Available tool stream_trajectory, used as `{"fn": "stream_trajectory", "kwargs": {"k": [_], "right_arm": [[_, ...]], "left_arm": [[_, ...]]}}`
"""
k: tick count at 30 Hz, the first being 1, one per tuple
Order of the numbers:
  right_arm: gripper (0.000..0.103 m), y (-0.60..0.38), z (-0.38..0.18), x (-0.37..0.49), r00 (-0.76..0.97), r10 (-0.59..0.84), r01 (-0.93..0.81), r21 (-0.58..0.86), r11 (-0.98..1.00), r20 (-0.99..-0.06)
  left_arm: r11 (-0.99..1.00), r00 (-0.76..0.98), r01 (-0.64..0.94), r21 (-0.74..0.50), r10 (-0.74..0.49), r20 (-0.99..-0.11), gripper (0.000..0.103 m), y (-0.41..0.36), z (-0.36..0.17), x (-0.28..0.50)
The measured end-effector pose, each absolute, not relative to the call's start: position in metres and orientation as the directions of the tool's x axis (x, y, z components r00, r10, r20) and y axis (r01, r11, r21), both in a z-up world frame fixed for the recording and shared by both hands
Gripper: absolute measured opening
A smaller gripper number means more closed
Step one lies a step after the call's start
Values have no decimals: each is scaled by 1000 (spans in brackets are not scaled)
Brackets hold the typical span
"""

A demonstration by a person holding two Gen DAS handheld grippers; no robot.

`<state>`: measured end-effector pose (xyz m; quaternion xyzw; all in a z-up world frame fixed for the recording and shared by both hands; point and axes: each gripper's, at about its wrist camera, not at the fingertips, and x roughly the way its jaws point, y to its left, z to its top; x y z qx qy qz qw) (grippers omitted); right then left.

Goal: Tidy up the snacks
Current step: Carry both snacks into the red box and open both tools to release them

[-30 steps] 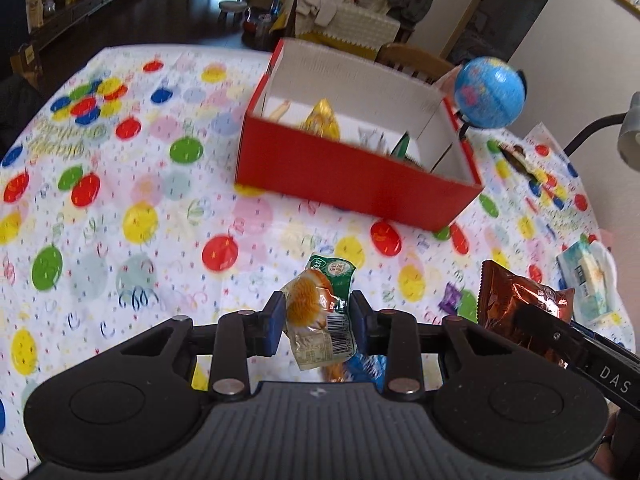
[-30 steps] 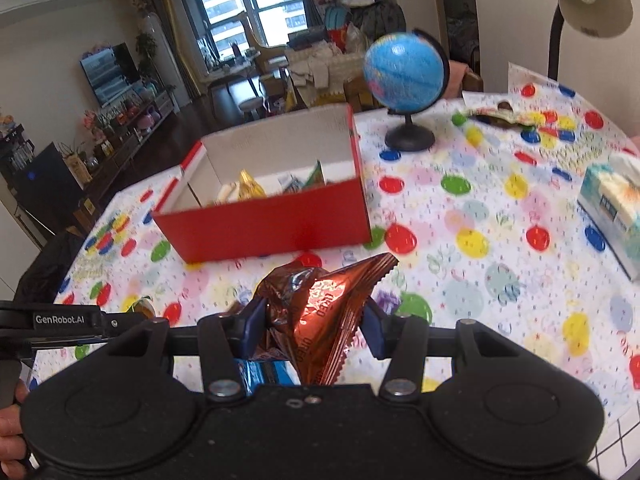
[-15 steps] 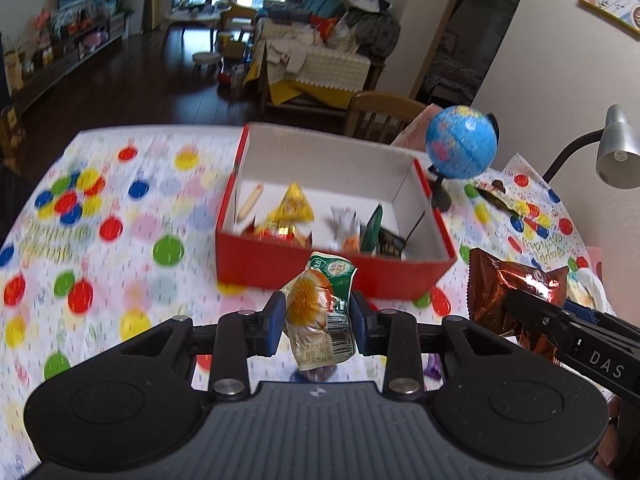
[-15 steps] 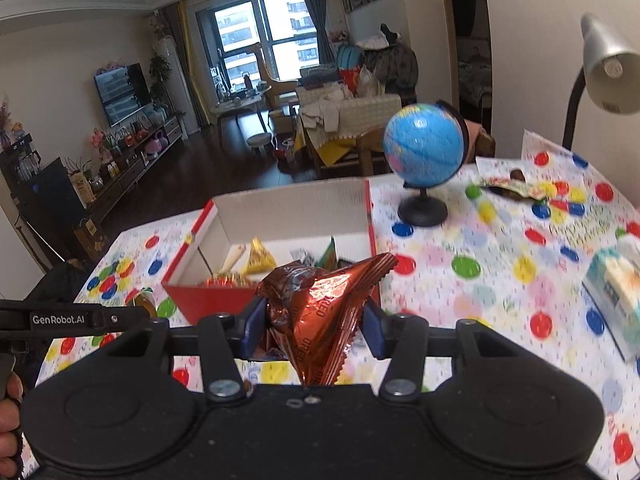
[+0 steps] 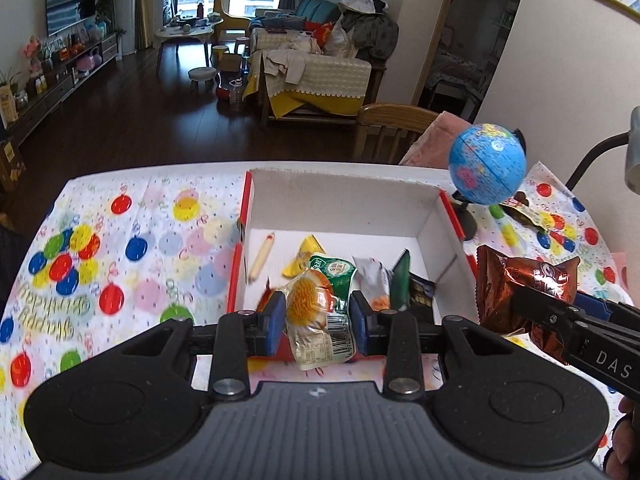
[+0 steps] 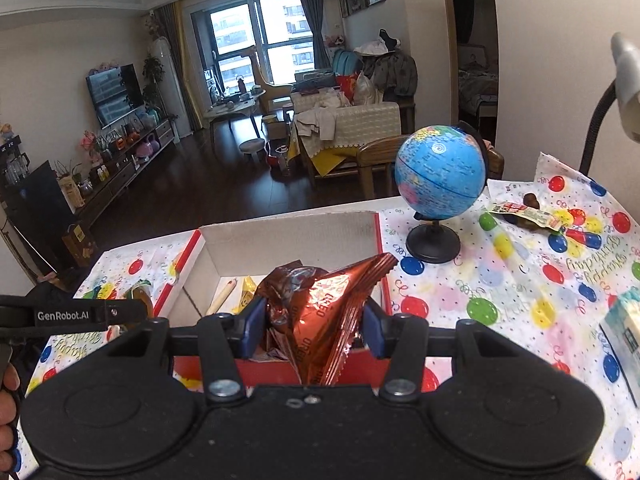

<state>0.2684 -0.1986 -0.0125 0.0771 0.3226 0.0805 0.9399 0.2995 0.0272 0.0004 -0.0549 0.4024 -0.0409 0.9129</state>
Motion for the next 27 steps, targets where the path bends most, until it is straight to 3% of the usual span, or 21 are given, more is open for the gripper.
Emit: {"fn": "stream_trajectory", "kwargs": {"k": [27], "right_arm": [[49,-161,-77,384,691,137,-65,128,990,-709]], "left_arm": [[993,567,108,-48,-101,-818,34,25,-85,424]]}}
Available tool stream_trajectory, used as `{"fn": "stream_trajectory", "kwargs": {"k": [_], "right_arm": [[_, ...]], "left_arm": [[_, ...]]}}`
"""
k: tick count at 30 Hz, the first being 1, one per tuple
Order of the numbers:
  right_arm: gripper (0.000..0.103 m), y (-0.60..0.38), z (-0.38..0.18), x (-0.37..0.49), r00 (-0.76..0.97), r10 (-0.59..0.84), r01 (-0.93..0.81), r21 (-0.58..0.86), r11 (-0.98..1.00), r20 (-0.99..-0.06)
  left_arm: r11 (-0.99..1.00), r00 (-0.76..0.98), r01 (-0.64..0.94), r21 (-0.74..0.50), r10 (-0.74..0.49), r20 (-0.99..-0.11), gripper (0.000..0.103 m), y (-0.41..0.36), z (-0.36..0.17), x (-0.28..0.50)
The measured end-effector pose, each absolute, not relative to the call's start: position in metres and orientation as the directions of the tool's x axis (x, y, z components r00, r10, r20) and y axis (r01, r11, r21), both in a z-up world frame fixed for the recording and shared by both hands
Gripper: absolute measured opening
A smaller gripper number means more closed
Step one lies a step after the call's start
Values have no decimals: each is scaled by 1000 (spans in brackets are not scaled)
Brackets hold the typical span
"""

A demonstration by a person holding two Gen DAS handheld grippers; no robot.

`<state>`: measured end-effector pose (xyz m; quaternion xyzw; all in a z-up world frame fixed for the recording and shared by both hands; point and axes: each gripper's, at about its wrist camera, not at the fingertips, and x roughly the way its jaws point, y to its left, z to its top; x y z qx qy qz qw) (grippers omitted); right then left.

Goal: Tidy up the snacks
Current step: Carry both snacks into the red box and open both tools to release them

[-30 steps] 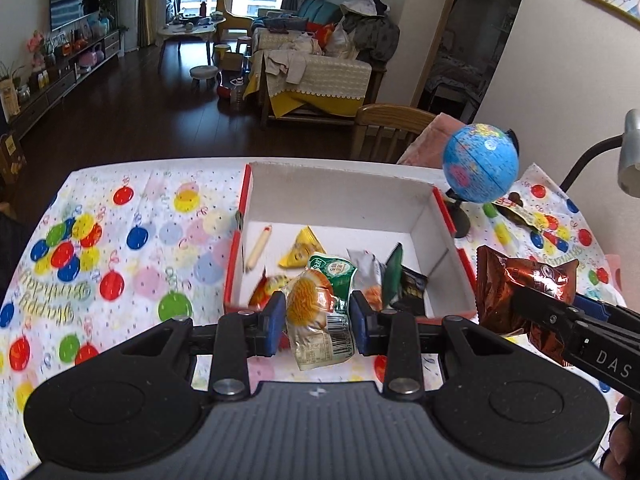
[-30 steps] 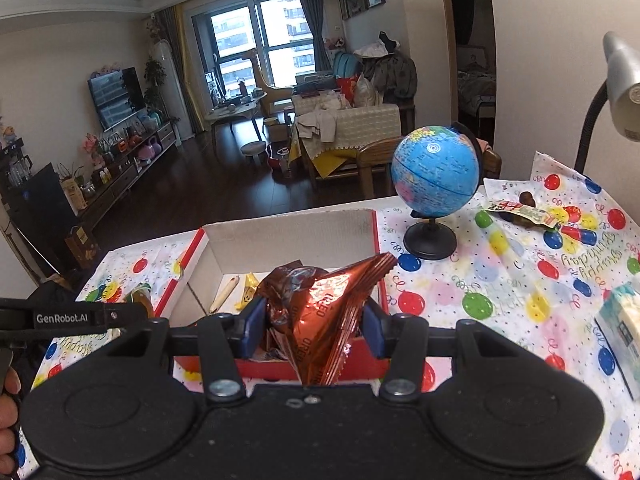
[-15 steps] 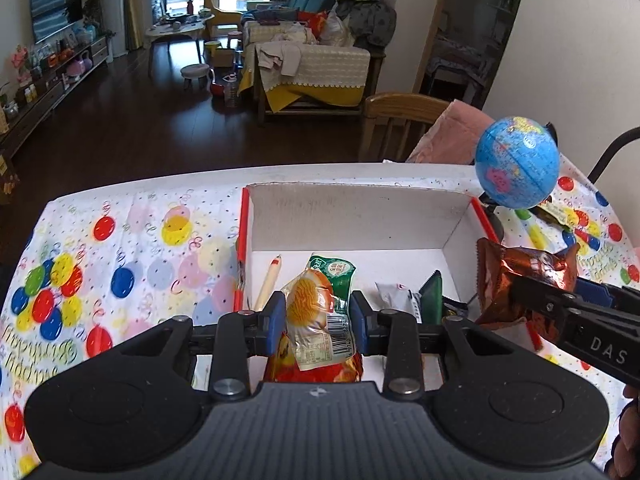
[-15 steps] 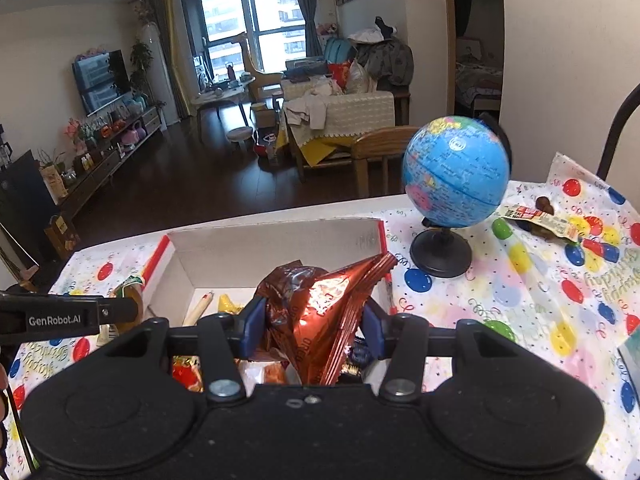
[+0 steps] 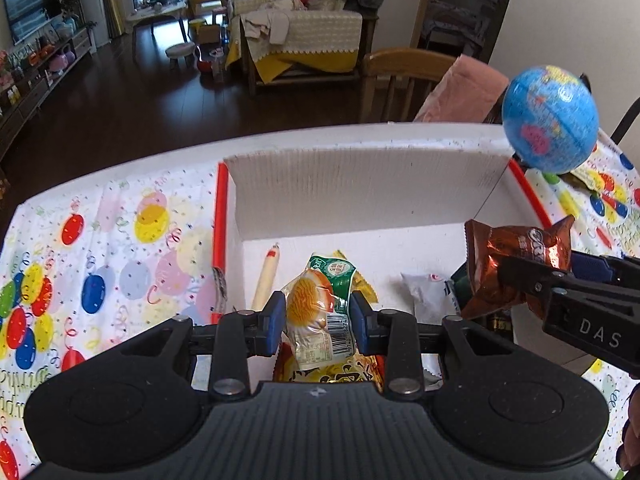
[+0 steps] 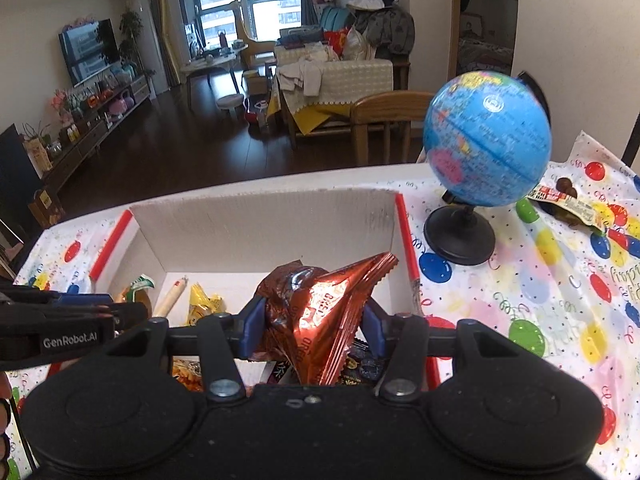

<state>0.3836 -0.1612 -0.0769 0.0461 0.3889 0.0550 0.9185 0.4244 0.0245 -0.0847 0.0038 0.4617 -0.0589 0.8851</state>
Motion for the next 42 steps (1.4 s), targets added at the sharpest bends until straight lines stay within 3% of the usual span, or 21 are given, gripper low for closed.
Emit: {"fn": "stream_trajectory", "kwargs": {"k": [17,20,32,42], "right_arm": [[56,-155,-86,391,655,147,-75,130,989,-741],[61,-156,-84,387,659,144,-73,129,989,-738],[65,-165,-60,360,692,164,-90,142,986,-702],[77,-179,-34,323,734,196,-117,163,980,-650]], "left_arm": [[989,521,142,-38,-107,-847,35,15,-104,433],[990,527,138,-39,-107,-843,42,15,-99,431],[988,561,130,-77,-138,-816,57,17,-70,405],[990,605,112,-85,-135,-785,60,15,-37,366]]}}
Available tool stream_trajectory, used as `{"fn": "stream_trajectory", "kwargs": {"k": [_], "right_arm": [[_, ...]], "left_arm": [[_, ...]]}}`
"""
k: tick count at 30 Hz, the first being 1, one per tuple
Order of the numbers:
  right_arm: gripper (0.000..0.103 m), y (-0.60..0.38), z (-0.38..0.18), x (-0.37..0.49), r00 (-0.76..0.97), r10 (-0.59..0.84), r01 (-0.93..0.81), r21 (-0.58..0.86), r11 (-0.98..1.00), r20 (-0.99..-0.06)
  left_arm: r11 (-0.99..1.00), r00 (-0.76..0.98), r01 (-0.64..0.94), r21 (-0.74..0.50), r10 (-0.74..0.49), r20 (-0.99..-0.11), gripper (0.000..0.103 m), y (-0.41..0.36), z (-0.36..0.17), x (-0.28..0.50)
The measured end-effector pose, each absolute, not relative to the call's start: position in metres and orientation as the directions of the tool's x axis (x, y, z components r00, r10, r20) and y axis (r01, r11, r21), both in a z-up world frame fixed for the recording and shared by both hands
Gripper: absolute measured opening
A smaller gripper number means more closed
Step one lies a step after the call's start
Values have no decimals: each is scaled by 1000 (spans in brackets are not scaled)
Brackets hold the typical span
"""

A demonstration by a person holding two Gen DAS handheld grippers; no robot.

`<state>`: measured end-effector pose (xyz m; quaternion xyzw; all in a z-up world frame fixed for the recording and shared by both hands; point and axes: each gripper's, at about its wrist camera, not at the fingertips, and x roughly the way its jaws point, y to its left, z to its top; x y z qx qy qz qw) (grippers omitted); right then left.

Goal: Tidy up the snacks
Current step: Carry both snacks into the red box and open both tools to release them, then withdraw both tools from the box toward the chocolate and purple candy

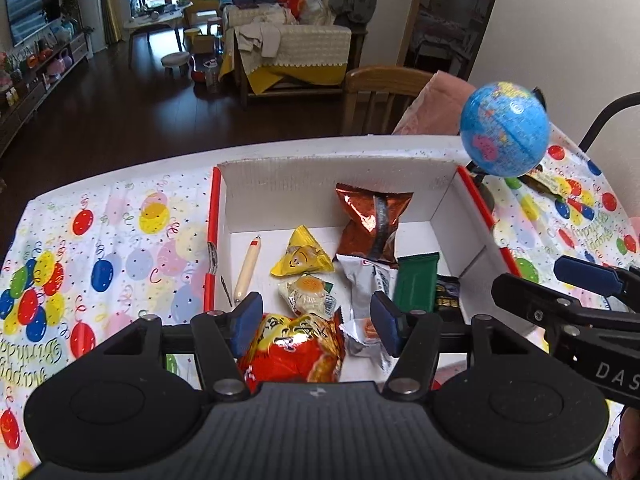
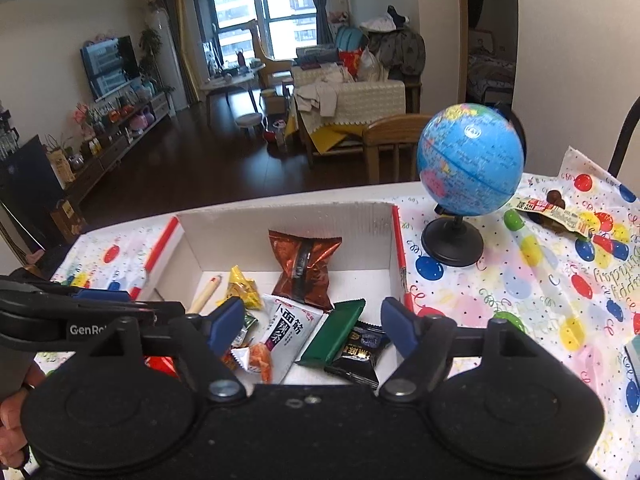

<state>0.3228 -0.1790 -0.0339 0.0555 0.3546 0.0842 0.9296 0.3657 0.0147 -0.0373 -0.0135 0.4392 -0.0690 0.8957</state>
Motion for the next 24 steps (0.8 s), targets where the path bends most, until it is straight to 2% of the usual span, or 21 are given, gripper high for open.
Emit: {"fn": "stream_trajectory", "kwargs": {"k": [14,23,24], "right_arm": [[87,-205,-4,258,774,238,-156,187,970,-587],[93,-217,2,217,780,266,-187,195,963,-567],[94,-219,2,213,781,269,-188,198,962,-564]], "left_arm": [[991,676,95,-92,-133,-725,71,2,5,290],[990,684,100,-96,-138,-716,72,-8,13,243],[990,687,98,-98,-139,-714,76,-8,13,237]]}}
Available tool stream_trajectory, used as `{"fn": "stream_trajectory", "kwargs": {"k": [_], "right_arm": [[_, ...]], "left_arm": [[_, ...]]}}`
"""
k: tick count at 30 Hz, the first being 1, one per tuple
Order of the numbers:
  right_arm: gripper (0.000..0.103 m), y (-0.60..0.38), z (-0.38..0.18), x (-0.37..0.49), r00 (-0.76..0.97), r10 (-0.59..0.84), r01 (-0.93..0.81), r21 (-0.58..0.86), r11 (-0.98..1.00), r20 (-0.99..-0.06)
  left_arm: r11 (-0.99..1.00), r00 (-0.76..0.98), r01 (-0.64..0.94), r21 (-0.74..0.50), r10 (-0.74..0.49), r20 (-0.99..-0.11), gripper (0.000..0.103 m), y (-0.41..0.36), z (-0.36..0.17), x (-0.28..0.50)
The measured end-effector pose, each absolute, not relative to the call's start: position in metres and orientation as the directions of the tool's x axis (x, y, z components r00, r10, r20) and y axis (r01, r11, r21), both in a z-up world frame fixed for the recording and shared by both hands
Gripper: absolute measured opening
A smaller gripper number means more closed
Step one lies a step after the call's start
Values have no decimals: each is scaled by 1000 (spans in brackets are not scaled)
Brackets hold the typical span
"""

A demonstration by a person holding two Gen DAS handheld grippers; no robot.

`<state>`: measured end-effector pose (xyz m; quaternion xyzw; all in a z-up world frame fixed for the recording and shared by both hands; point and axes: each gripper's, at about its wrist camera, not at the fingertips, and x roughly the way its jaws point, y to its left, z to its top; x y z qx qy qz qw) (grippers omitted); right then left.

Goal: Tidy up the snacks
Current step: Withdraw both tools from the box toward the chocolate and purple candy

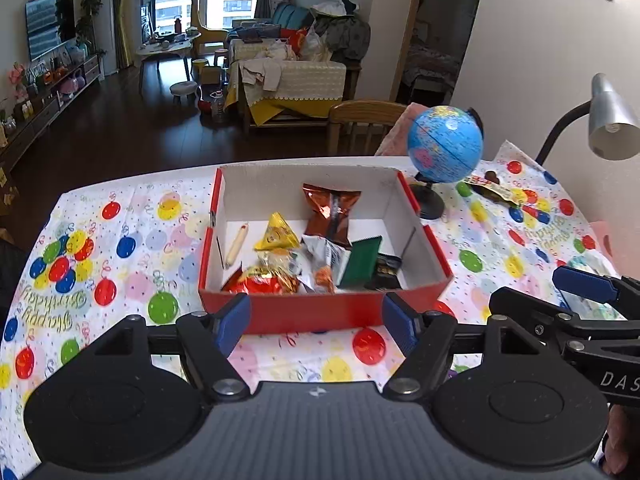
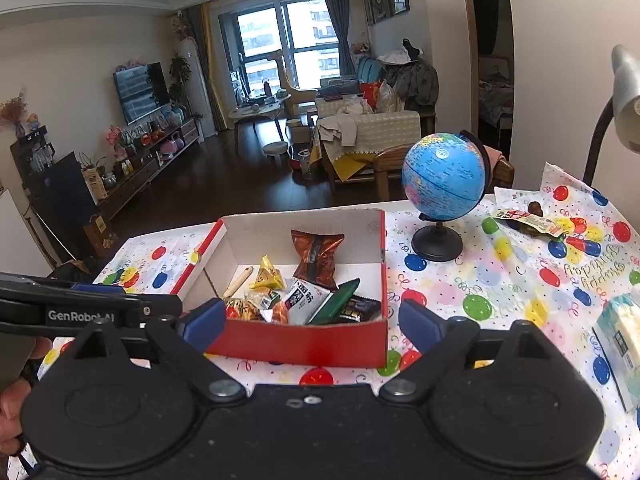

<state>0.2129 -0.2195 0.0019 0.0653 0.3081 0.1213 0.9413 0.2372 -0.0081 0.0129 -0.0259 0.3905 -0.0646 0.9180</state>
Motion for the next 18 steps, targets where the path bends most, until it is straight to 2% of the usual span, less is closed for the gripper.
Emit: {"fn": "stream_trajectory", "kwargs": {"k": [2,14,17,18], "right_arm": [[95,-224,1,205,781,269,-186,202,962,-563],[95,-237,-23,164,756,294,-200,221,955,-585],[95,-239,-33,158,749,285,-191,217,957,-598],[95,-240,-37,157,746,279,-182,218,959,-605]], "left_arm": [[990,692,96,-107,-143,-708,82,-8,13,227],[984,671,100,-147,-176,-720,88,-15,-13,185],[983,660,85,-162,-177,-730,98,-15,-25,179],[983,656,78,-168,-177,-733,99,-14,-30,178]]}}
